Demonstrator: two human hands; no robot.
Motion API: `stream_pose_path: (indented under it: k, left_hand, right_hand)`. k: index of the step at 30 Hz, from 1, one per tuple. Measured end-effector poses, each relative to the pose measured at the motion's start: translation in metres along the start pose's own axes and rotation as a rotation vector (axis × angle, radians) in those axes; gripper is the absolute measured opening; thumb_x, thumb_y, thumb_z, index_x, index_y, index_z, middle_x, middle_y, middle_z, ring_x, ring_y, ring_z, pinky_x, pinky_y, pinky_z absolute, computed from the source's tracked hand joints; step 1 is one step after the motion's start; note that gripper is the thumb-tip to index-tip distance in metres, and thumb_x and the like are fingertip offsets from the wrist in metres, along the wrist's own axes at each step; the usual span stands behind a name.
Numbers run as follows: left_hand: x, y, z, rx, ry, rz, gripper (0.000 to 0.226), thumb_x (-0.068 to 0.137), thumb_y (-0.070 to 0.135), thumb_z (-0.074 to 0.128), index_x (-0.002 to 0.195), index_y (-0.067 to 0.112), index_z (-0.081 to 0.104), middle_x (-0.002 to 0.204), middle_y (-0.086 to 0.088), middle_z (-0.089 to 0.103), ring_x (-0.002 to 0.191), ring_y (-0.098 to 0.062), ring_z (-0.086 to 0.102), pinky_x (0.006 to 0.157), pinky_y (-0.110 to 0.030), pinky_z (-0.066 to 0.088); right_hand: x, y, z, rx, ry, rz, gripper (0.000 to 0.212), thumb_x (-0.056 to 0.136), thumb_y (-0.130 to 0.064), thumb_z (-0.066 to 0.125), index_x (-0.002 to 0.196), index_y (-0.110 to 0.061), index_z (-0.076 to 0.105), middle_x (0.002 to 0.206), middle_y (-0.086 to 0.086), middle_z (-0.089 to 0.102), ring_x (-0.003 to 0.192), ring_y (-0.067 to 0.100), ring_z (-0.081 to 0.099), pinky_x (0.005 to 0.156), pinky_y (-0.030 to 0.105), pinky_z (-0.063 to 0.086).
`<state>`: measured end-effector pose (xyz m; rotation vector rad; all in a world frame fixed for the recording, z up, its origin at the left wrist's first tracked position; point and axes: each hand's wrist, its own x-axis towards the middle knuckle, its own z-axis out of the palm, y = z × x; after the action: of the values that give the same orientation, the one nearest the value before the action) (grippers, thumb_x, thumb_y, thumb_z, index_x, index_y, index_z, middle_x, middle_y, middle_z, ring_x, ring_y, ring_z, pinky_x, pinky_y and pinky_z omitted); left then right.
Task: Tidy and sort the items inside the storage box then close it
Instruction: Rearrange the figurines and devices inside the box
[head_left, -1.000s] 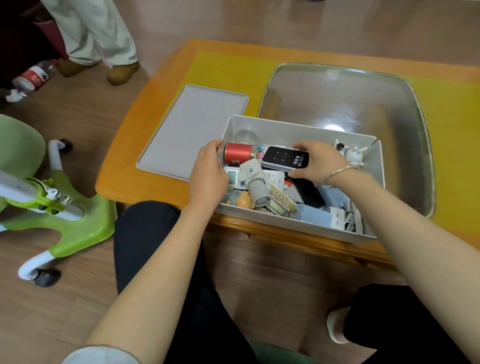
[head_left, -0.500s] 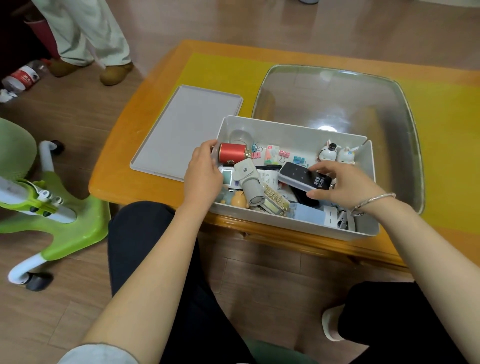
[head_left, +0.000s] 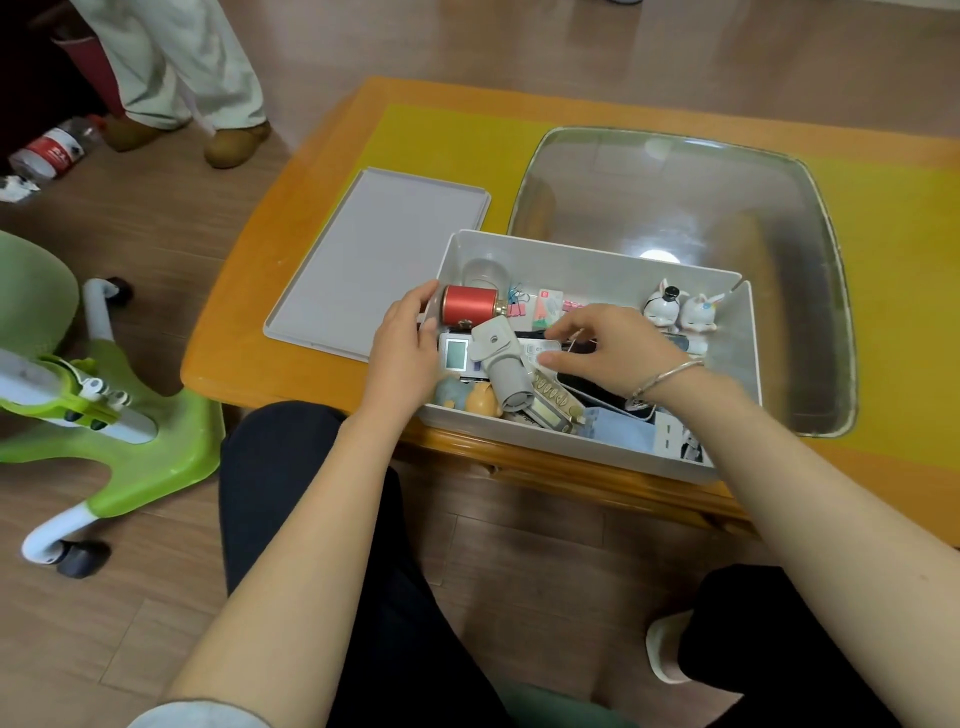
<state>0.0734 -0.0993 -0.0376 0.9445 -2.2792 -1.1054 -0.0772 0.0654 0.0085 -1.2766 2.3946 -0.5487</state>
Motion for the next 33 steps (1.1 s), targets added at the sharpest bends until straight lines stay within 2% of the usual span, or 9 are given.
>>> stream_pose_path:
  k: [3,7,12,16,19,22,25,28,33]
  left_hand:
    - [-0.001,-0.006,-0.009,0.098,-0.110,0.022,0.047,0.103,0.019,0.039,0.148,0.028,0.031,0.143,0.000,0.048,0.125,-0.014,0.047,0.094,-0.021,0.034]
    - [0.001,-0.009,-0.020,0.193,-0.234,0.024,0.053,0.103,0.025,0.041,0.150,0.037,0.021,0.132,0.000,0.056,0.095,0.001,0.046,0.077,-0.014,0.035]
    - [-0.001,-0.010,-0.020,0.209,-0.227,0.054,0.056,0.102,0.023,0.043,0.151,0.035,0.019,0.103,0.009,0.057,0.078,0.000,0.053,0.065,-0.008,0.033]
    - [-0.004,-0.012,-0.018,0.179,-0.208,0.080,0.055,0.101,0.019,0.043,0.151,0.030,0.022,0.141,0.002,0.047,0.124,-0.013,0.047,0.094,-0.018,0.032]
    - [-0.005,-0.011,-0.019,0.144,-0.211,0.080,0.055,0.101,0.016,0.043,0.150,0.029,0.024,0.147,0.000,0.042,0.130,-0.012,0.041,0.096,-0.020,0.030]
    - [-0.005,-0.011,-0.021,0.130,-0.213,0.069,0.053,0.101,0.019,0.045,0.149,0.033,0.027,0.135,0.007,0.051,0.112,0.000,0.048,0.088,-0.013,0.035]
    - [0.001,-0.013,-0.027,0.182,-0.218,0.052,0.048,0.100,0.027,0.047,0.145,0.039,0.032,0.103,0.012,0.055,0.079,0.005,0.053,0.062,-0.005,0.033]
    - [0.007,-0.014,-0.031,0.190,-0.242,0.043,0.045,0.100,0.032,0.047,0.142,0.041,0.035,0.096,0.004,0.056,0.076,-0.004,0.054,0.063,-0.013,0.036]
    - [0.007,-0.018,-0.030,0.199,-0.224,0.056,0.043,0.100,0.034,0.047,0.141,0.043,0.036,0.094,0.001,0.060,0.077,-0.006,0.054,0.063,-0.015,0.036]
  right_hand:
    - [0.004,-0.020,0.013,-0.082,-0.026,-0.022,0.069,0.064,-0.068,0.065,0.118,-0.026,0.058,0.091,-0.011,0.057,0.084,0.011,0.053,0.078,0.033,0.049]
    - [0.011,-0.031,0.027,-0.278,-0.128,-0.048,0.092,0.060,-0.069,0.069,0.135,-0.028,0.036,0.113,-0.004,0.061,0.097,0.018,0.057,0.081,0.035,0.049]
    - [0.008,-0.030,0.020,-0.146,-0.107,-0.059,0.074,0.068,-0.043,0.072,0.133,-0.026,0.043,0.113,0.000,0.060,0.095,0.019,0.054,0.087,0.040,0.047]
    - [0.000,-0.021,0.017,-0.091,0.003,-0.047,0.055,0.074,-0.027,0.066,0.127,-0.025,0.051,0.121,-0.001,0.058,0.109,0.021,0.053,0.095,0.042,0.042]
    - [0.002,-0.023,0.020,-0.198,0.093,-0.198,0.050,0.078,-0.009,0.058,0.126,-0.023,0.054,0.132,-0.002,0.050,0.121,0.022,0.043,0.096,0.037,0.033]
    - [0.008,-0.038,0.026,-0.343,0.020,-0.390,0.040,0.082,-0.025,0.061,0.121,-0.028,0.058,0.125,-0.007,0.056,0.117,0.017,0.045,0.087,0.032,0.030]
    - [0.014,-0.047,0.034,-0.531,-0.070,-0.484,0.038,0.082,-0.049,0.057,0.118,-0.035,0.060,0.113,-0.011,0.061,0.107,0.016,0.043,0.083,0.034,0.030]
    - [0.021,-0.051,0.042,-0.662,-0.052,-0.509,0.034,0.083,-0.050,0.052,0.109,-0.033,0.066,0.093,-0.008,0.065,0.096,0.017,0.042,0.078,0.035,0.028]
    - [0.031,-0.055,0.044,-0.721,-0.104,-0.472,0.039,0.079,-0.058,0.052,0.093,-0.026,0.069,0.070,-0.003,0.047,0.080,0.017,0.037,0.072,0.033,0.024]
